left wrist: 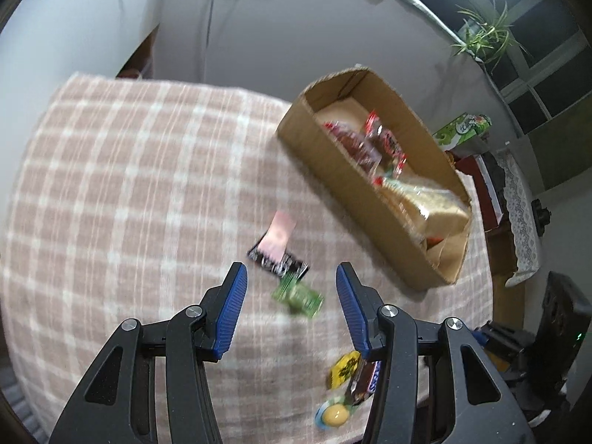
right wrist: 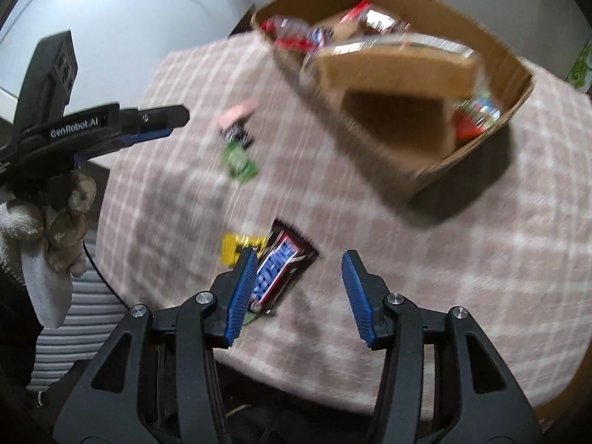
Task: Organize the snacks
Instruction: 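Move both open grippers back toward the Snickers bar and green candy, then grasp the green-wrapped candy with the left gripper while the right grasps the Snickers bar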
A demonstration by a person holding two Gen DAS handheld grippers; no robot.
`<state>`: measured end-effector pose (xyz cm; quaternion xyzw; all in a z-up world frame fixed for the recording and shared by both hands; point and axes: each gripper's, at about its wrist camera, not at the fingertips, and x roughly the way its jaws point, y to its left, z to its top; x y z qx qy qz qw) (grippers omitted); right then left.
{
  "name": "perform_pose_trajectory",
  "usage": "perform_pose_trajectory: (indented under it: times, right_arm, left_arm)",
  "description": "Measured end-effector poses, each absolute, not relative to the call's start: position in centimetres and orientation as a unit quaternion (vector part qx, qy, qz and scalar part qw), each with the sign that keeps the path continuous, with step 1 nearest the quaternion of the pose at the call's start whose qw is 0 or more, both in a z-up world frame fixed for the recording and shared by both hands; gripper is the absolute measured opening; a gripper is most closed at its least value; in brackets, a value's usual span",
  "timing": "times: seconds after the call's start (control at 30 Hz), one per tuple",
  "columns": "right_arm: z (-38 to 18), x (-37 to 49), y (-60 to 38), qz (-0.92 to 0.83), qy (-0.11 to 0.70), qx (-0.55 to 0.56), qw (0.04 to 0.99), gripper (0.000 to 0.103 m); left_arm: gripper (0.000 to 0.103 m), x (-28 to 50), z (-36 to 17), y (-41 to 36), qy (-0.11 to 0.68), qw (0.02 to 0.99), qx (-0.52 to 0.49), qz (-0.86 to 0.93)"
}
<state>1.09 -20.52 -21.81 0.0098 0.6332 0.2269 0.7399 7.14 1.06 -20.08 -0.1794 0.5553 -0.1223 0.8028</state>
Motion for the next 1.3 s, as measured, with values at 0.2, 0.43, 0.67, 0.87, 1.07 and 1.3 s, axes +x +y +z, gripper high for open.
perform_pose_trajectory:
  times: [0.2,0.43,0.67,0.87,1.07,1.3]
  right_arm:
    - [-23.7,0.5,-19.4,0.228,0.656,0.014,0.72,0.05]
    - [-24.7,0.7,-18.8,0.215,0.664,0.019,0.716,0.05]
    - [-25.4,0.8,-18.0,0.194,0.661,-0.005,0.725,0.05]
    - [-25.6,0.8,-17.4,0.192,0.659,-0.015,0.727,0.05]
    - [-25.4,1.0,-17.5,0.191,0.656,-0.014,0.73,0.042]
    - [-24.6,1.3,-18.4,0.191,0.652,-0.018,0.734,0.035]
  left_arm:
    - [0.049,5.3,-22.4,0.4,0.579,0.781,-0.198,-0.125]
    - [0.049,5.2,-24.2,-1.5,0.597,0.767,-0.197,-0.126]
    - [0.049,6.8,-24.8,-3.3,0.597,0.772,-0.187,-0.112]
    - [0.049,7.6,-24.5,-5.6,0.59,0.79,-0.133,-0.103]
    - [0.038,7.2,-24.5,-7.6,0.58,0.806,-0.067,-0.094]
    - [0.012,6.7,-24.7,-7.0,0.571,0.815,-0.049,-0.088]
